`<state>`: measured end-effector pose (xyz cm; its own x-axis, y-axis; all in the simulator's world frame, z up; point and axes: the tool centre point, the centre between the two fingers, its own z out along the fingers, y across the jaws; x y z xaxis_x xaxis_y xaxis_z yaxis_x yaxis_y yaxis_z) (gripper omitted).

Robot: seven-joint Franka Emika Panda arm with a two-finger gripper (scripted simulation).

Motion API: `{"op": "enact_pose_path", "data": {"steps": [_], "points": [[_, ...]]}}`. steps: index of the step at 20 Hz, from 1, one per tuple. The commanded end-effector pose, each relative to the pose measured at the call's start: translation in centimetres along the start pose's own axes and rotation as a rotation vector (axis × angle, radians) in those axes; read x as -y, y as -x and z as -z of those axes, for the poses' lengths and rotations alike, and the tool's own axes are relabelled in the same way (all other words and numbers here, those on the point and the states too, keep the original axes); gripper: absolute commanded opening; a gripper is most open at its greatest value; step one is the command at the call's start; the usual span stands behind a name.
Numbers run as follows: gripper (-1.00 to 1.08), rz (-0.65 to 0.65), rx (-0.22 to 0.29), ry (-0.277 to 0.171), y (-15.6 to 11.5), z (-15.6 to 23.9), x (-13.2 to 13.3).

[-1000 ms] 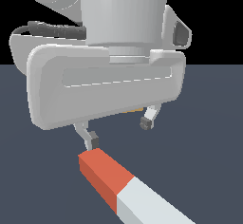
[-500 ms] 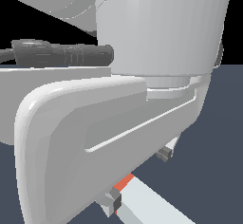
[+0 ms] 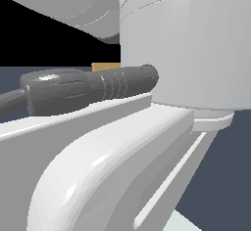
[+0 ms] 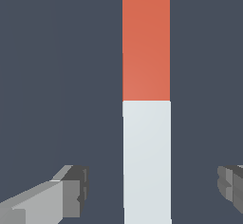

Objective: Insert the peg into the horizontal hole in a box.

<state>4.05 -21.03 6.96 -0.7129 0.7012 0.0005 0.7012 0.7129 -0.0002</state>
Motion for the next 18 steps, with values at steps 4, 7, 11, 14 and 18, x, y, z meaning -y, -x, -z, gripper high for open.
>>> {"op": "enact_pose_path", "data": {"steps": [4, 7, 11, 14, 18], "points": [[1.00, 0.005, 0.000, 0.000, 0.1, -0.1, 0.0], [1.00, 0.005, 0.000, 0.000, 0.1, -0.7, 0.0], [1.00, 0.006, 0.000, 0.000, 0.1, -2.5, 0.0], [1.00, 0.008, 0.000, 0.000, 0.1, -4.1, 0.0], [1.00, 0.008, 0.001, 0.000, 0.1, -5.1, 0.0]]}}
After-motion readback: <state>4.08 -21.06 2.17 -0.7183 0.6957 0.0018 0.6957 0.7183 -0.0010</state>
